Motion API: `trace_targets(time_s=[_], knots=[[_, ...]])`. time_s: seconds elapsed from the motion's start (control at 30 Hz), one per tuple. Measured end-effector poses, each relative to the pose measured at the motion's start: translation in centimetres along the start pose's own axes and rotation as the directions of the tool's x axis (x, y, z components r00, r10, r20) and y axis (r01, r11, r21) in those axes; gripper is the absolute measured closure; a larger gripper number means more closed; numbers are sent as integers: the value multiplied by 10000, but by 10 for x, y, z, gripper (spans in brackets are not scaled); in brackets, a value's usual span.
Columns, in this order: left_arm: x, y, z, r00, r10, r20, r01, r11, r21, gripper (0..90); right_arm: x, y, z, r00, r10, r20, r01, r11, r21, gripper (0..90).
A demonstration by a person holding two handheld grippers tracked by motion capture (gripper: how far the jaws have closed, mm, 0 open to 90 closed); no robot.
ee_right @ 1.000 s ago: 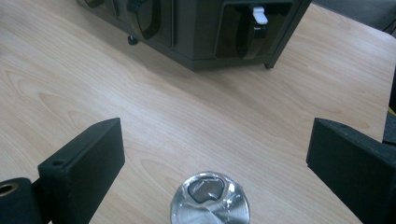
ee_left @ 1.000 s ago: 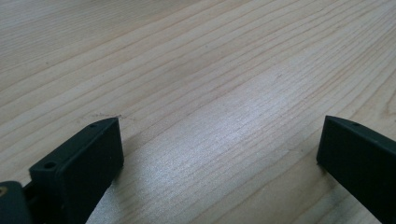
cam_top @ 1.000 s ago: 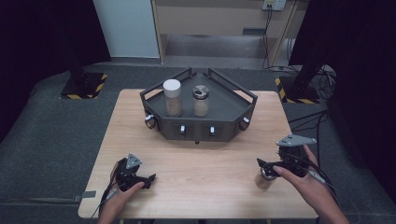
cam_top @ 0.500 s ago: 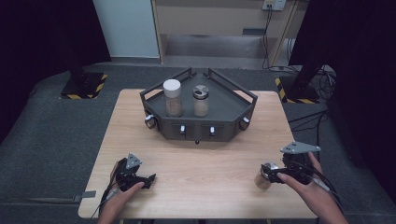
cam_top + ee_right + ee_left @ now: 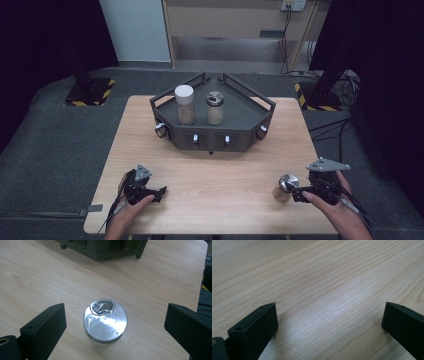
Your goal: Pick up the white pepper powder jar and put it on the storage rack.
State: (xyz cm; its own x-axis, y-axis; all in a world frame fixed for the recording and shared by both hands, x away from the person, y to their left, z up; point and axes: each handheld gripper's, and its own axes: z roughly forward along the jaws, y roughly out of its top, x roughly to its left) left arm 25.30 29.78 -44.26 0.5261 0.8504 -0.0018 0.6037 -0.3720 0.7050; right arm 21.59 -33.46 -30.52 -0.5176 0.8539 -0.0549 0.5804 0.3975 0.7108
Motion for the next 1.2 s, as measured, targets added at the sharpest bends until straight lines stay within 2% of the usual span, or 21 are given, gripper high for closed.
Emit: trace_targets(time_s=[0.5,1.2], knots=[[0,0,0,10000,-4,0,4,10000,-3,0,0,-16,5,9997,165,-152,-160,9994,292,40],[0,0,0,10000,-8,-7,8,10000,-6,0,5,-29,15,9994,268,-234,-255,9982,549,42]])
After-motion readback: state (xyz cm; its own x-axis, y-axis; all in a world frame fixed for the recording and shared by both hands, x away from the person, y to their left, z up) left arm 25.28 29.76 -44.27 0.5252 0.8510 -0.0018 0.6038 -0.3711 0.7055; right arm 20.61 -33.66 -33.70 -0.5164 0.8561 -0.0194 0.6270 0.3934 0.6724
